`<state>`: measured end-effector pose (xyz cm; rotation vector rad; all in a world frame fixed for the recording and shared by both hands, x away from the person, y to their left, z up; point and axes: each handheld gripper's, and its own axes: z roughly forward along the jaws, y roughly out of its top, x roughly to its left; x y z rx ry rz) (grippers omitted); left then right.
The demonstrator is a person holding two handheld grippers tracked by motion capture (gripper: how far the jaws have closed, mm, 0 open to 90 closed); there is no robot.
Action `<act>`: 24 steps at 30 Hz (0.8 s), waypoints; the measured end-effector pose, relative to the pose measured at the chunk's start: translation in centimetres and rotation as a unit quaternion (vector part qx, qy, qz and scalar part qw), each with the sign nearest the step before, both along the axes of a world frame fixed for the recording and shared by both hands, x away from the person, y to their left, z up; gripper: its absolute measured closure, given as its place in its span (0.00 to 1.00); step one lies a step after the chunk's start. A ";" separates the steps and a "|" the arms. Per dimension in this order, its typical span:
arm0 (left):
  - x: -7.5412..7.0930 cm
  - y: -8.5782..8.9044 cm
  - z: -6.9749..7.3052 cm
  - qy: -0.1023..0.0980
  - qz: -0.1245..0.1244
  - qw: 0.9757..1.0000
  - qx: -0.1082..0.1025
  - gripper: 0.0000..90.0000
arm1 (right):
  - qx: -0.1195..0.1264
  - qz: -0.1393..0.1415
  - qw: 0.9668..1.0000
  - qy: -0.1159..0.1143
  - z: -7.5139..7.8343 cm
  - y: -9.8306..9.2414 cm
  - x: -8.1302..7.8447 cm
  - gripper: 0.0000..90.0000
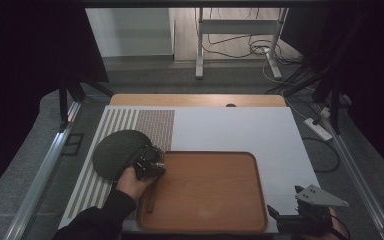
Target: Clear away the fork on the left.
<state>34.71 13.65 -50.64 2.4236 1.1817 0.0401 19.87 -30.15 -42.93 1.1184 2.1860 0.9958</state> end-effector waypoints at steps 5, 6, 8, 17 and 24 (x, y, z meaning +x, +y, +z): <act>-0.2 0.2 0.8 -0.018 -0.001 1.000 -0.019 0.91 | 0.001 0.000 1.000 0.000 0.0 0.0 0.0 0.00; -0.3 0.2 1.0 -0.023 -0.002 1.000 -0.020 0.87 | 0.001 0.000 1.000 0.000 0.0 0.0 0.0 0.00; -0.4 0.3 1.3 -0.034 -0.001 0.999 -0.019 0.77 | 0.000 0.000 1.000 0.000 0.0 0.0 0.0 0.00; -0.7 1.6 2.4 -0.044 0.003 0.997 -0.061 0.48 | 0.000 0.000 1.000 0.001 0.0 0.0 0.0 0.00; -1.3 2.7 2.8 -0.063 -0.002 0.995 -0.082 0.17 | 0.001 0.000 1.000 0.000 0.0 0.0 0.1 0.00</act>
